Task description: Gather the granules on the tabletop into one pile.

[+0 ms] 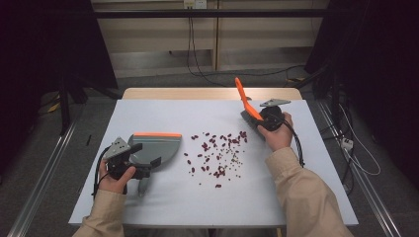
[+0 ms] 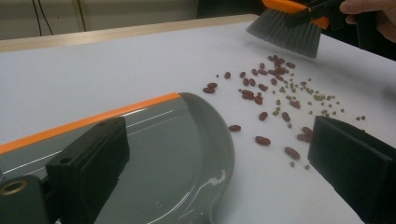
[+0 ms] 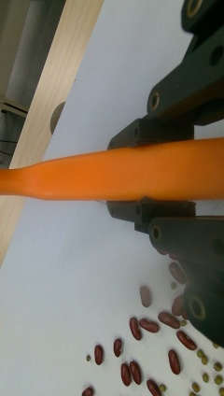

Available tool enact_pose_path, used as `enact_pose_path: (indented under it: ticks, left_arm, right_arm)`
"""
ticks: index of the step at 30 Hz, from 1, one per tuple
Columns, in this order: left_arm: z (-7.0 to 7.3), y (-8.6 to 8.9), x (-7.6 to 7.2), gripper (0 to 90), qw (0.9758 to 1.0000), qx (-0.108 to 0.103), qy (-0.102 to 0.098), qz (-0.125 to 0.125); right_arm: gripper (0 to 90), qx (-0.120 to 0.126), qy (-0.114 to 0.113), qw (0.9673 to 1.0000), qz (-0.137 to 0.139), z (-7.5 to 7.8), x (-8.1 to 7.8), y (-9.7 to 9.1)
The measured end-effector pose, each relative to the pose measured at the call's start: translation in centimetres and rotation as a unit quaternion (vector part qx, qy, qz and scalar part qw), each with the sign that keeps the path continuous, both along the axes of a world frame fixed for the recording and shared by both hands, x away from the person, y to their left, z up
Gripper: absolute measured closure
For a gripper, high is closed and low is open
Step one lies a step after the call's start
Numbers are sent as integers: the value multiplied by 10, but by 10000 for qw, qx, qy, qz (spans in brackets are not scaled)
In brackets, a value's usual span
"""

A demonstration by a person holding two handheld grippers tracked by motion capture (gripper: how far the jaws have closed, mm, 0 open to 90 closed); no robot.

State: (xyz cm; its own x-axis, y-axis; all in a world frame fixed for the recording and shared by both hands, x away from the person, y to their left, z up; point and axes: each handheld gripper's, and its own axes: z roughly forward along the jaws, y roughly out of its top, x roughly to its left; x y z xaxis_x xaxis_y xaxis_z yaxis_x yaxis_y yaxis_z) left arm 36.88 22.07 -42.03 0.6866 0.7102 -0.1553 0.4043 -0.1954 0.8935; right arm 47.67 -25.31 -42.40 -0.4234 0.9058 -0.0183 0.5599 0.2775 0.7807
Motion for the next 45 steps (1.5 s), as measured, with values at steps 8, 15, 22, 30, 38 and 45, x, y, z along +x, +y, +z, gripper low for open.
enact_pose_path:
  ticks: [8,15,22,30,38,45]
  left_arm:
    - [0,0,1,53,10000,-33,2,26]
    - [-1,4,0,54,10000,-13,25,56]
    - [-2,4,0,54,10000,6,10,74]
    - [-1,3,1,54,10000,-26,-7,75]
    - [-1,3,1,55,10000,-48,-28,79]
    - [0,3,0,55,10000,-25,-41,62]
  right_arm:
    - [711,-175,-277,9993,187,0,15,7]
    - [712,-633,-168,9947,795,-12,15,25]
    - [710,-792,-70,9884,1297,-10,0,34]
    - [709,-858,-5,9819,1688,-8,-18,43]
    - [708,-821,65,9770,1968,-6,-33,49]
    - [708,-804,85,9722,2199,-4,-47,52]
